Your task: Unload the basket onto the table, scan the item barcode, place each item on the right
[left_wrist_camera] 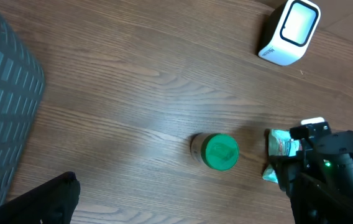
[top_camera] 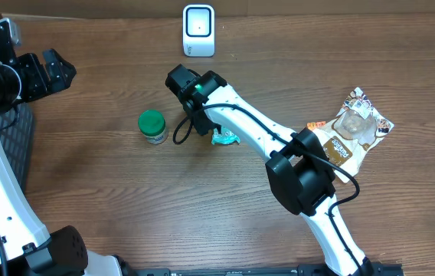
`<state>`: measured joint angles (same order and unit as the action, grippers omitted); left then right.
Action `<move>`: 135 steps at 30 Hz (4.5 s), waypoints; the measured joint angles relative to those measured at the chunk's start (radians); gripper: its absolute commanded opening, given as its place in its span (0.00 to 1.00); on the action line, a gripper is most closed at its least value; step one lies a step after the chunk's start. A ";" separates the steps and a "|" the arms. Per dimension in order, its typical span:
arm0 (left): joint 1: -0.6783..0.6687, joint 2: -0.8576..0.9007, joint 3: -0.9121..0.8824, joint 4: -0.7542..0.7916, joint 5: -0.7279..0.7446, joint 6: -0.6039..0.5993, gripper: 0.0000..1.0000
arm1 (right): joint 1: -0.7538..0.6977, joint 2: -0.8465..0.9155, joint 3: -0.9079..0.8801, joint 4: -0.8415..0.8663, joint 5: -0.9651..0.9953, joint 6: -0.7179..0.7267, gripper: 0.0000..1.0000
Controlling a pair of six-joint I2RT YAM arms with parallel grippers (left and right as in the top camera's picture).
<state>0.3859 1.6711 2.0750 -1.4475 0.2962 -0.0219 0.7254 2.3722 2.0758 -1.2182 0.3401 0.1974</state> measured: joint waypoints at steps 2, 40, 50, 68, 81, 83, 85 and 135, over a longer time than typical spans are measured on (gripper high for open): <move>0.000 0.000 0.000 0.000 0.000 0.000 1.00 | 0.000 0.000 0.000 -0.006 0.019 0.012 0.56; 0.000 0.000 0.000 0.000 0.000 0.000 1.00 | -0.061 0.018 0.045 -0.104 -0.376 -0.066 0.04; 0.000 0.000 0.000 0.000 0.000 0.000 0.99 | -0.224 -0.107 -0.008 -0.169 -1.104 -0.327 0.04; 0.000 0.000 0.000 0.000 0.000 0.000 1.00 | -0.261 -0.106 -0.354 0.132 -1.124 -0.286 0.08; 0.000 0.000 0.000 0.000 0.000 0.000 1.00 | -0.268 -0.113 -0.342 0.111 -0.810 -0.163 0.58; 0.000 0.000 0.000 0.000 0.000 0.000 0.99 | -0.278 -0.113 -0.321 0.075 -0.740 -0.162 0.59; 0.000 0.000 0.000 0.000 0.000 0.000 1.00 | -0.291 -0.112 -0.288 0.021 -0.660 -0.155 0.59; 0.000 0.000 0.000 0.000 0.000 0.000 0.99 | -0.022 -0.109 -0.241 -0.014 -0.498 -0.057 0.04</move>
<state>0.3859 1.6711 2.0750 -1.4475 0.2962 -0.0219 0.7033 2.2631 1.8351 -1.2320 -0.1581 0.1406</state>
